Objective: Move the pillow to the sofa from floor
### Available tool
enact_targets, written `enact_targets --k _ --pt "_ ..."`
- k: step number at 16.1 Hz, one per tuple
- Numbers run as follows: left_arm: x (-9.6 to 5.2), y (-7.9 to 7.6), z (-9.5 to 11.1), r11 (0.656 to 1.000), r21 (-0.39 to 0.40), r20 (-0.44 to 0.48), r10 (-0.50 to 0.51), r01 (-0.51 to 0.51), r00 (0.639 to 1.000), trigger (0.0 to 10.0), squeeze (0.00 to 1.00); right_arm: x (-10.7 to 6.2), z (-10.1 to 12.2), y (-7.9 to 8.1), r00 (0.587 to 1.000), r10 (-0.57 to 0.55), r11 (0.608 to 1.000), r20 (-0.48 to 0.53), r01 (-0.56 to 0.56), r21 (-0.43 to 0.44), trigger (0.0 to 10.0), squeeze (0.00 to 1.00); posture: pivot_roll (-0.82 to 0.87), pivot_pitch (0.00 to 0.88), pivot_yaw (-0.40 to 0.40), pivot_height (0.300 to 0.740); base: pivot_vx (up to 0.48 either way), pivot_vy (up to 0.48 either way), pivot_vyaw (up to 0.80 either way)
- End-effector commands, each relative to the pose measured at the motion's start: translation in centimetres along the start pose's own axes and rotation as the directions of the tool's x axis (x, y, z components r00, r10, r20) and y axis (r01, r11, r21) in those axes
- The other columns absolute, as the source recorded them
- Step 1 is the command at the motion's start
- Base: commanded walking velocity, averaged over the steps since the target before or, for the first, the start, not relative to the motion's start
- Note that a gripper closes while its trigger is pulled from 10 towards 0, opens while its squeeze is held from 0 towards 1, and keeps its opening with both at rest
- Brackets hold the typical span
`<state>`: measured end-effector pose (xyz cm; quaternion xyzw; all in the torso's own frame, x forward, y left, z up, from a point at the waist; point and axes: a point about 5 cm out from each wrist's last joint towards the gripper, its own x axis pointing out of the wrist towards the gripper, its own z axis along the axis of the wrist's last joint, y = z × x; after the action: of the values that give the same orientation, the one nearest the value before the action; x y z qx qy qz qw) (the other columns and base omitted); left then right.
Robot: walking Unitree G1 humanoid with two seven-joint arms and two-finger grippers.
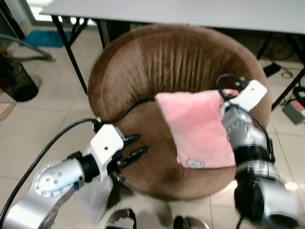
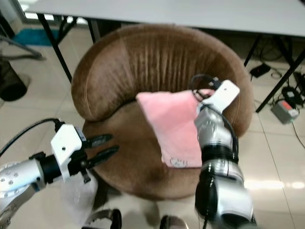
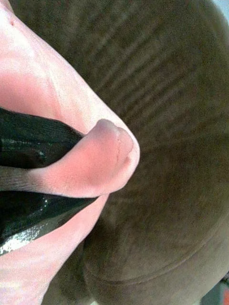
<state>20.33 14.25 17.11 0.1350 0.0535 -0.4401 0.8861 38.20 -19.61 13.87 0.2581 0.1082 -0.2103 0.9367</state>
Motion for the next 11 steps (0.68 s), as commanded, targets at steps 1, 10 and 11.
enact_targets --k 1,10,11 --pt "-0.3 0.1 0.2 1.0 0.006 -0.006 0.004 -0.004 1.0 10.0 0.0 0.3 0.1 0.1 1.0 0.006 0.999 0.001 -0.006 0.036 10.0 0.2 0.21 0.218 -0.007 0.74 0.0 0.0 0.0" --pt "4.5 2.5 -1.2 0.96 -0.026 0.038 0.278 -0.277 0.96 10.0 0.0 0.7 8.0 4.1 0.938 0.234 0.972 0.257 -0.222 -0.074 10.0 0.0 0.17 0.171 -0.025 0.74 0.0 0.0 0.0" --pt "4.3 2.8 -1.7 0.93 -0.073 0.026 0.362 -0.359 0.932 10.0 0.0 0.6 7.8 4.5 0.924 0.282 0.958 0.258 -0.26 -0.118 10.0 0.0 0.15 0.157 -0.025 0.74 0.0 0.0 0.0"
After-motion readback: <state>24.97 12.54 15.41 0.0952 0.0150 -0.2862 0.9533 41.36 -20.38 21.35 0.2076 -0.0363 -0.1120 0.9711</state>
